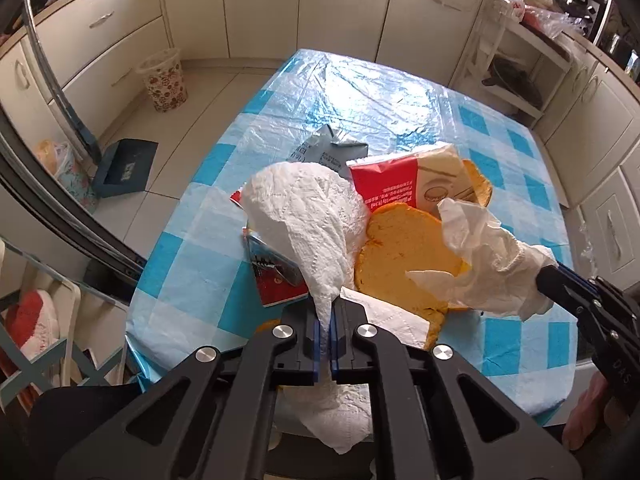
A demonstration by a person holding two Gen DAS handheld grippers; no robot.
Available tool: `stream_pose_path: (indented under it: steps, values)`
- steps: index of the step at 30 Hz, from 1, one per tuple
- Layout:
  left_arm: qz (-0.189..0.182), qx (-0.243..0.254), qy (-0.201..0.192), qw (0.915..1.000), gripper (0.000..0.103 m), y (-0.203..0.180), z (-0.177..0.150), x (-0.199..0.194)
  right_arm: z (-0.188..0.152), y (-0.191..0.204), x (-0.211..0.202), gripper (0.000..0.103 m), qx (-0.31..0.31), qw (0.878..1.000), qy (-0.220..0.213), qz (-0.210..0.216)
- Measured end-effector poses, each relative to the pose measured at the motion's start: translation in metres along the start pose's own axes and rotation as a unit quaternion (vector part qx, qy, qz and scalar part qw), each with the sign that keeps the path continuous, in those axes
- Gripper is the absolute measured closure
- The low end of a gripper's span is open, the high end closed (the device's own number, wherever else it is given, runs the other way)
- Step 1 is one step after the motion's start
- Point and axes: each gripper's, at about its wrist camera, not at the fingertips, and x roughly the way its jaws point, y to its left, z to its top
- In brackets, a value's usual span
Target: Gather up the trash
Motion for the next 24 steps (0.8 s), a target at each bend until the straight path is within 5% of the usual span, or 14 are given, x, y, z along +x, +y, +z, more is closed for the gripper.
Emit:
stream_pose_path:
  steps: [10,18,24]
  values:
    - [-0.09,0.015,-0.076,0.993,0.099,-0.019,0.012,-0.065,0.008,-0.023,-0.04,0.094,0.033,0.998,-0.052,-0.012]
    - [-0.166,0.091,-0.077,0.9789,0.099,-0.113,0.008,-0.07,-0.017,-0.081,-0.1,0.094,0.101,0.988,-0.093,-0.076]
    - [-0.225,0.153,-0.055,0.9606,0.099,-0.202,-0.012,-0.062,-0.057,-0.142,-0.151,0.093,0.196,0.961,-0.115,-0.161]
